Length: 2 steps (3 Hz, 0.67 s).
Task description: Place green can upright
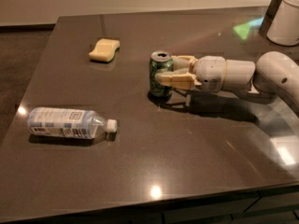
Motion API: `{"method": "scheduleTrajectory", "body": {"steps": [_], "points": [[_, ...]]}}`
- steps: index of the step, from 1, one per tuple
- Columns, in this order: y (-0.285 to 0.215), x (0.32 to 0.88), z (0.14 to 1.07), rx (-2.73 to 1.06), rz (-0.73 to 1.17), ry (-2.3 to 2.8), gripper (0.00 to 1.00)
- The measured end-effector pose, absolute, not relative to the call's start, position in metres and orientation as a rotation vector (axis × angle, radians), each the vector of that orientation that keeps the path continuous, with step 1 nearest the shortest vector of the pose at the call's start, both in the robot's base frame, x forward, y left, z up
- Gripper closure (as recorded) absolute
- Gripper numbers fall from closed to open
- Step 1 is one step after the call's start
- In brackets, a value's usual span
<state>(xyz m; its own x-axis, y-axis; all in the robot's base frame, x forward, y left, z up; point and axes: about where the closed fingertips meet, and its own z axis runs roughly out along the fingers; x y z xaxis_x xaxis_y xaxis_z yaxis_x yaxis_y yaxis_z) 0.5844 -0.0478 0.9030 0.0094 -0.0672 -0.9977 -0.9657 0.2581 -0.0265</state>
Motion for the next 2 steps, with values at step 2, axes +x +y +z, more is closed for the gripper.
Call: {"method": "scheduleTrajectory", "body": {"steps": [2], "points": [[-0.0455,0.5826,0.8996,-1.07,0.974,1.333,0.13]]}}
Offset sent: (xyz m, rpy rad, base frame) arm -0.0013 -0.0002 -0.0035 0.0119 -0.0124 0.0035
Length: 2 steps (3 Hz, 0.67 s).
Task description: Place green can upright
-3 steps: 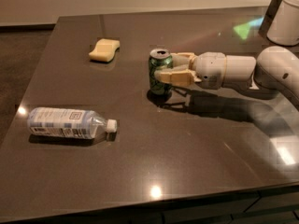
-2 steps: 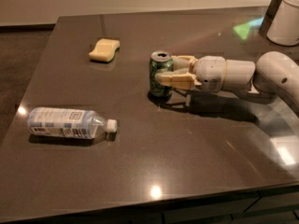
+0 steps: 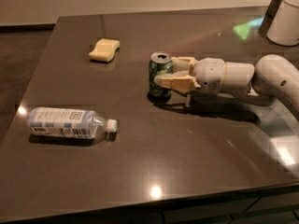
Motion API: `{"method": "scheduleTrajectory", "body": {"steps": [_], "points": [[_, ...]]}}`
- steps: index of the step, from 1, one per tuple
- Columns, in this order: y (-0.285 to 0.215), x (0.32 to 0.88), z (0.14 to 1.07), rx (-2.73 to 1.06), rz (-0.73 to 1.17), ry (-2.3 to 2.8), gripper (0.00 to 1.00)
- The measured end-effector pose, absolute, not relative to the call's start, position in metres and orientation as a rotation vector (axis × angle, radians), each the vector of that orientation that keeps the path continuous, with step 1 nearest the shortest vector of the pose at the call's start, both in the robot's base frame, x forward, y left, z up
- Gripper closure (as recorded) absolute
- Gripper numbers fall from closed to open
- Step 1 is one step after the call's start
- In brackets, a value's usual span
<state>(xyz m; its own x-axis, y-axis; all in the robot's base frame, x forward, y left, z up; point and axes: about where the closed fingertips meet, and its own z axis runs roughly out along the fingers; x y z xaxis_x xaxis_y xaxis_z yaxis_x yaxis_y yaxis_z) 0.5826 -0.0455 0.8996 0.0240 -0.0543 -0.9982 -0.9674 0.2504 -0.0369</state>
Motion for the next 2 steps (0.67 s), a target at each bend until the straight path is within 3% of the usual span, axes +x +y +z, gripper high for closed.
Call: {"method": "scheduleTrajectory", "body": {"steps": [1,2], "points": [[-0.0429,0.5821,0.9001,-1.074,0.977,1.331,0.0],[-0.0428,0.5821,0.9001,-1.074,0.977,1.331,0.0]]}}
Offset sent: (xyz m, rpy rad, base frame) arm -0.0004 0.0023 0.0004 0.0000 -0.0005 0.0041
